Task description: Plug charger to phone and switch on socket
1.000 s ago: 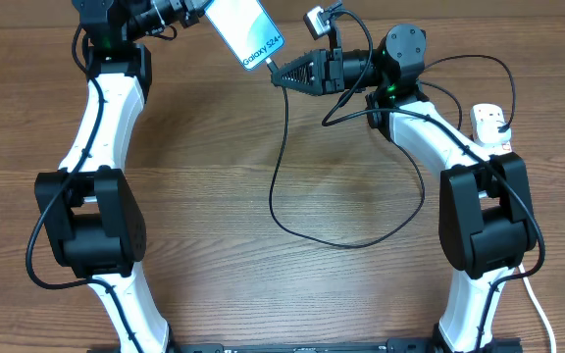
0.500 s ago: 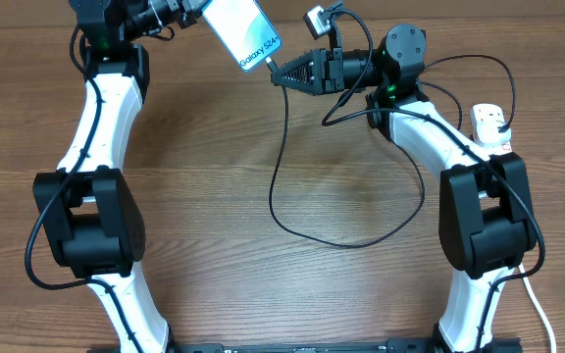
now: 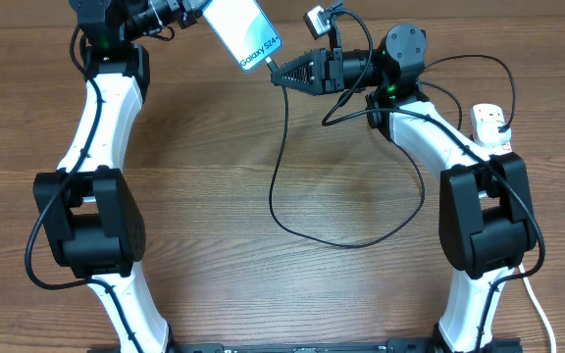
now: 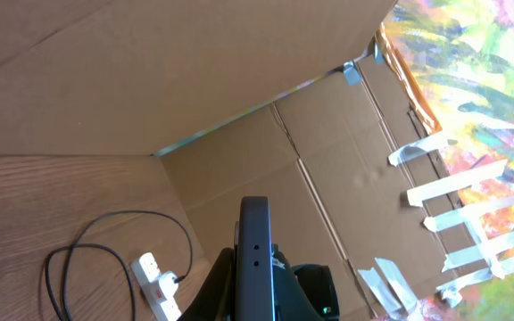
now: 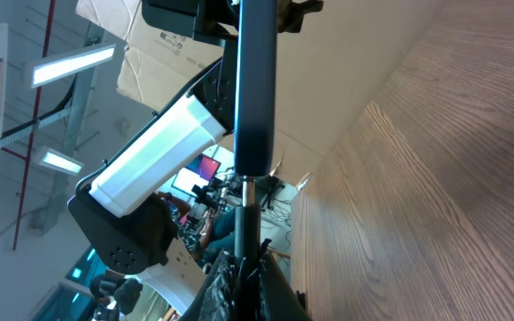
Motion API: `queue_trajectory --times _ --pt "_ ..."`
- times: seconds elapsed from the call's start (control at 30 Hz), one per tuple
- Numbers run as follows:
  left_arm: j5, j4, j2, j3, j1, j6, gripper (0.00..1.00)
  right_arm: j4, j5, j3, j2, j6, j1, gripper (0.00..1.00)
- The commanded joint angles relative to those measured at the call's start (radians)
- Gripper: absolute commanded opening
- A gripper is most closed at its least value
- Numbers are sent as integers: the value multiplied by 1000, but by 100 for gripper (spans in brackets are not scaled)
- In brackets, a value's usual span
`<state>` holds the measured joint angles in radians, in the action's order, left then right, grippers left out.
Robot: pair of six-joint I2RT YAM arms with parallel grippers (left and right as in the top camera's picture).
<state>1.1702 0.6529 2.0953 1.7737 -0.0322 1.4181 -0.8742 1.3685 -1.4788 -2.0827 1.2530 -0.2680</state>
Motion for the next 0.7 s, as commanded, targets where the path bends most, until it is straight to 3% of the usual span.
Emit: queue_trajectory --times 0.0,0.67 --pt "-25 6 -13 13 11 37 4 -2 -13 2 1 0 8 4" --pt "-21 6 -13 13 19 -24 4 -2 -5 2 1 0 9 4"
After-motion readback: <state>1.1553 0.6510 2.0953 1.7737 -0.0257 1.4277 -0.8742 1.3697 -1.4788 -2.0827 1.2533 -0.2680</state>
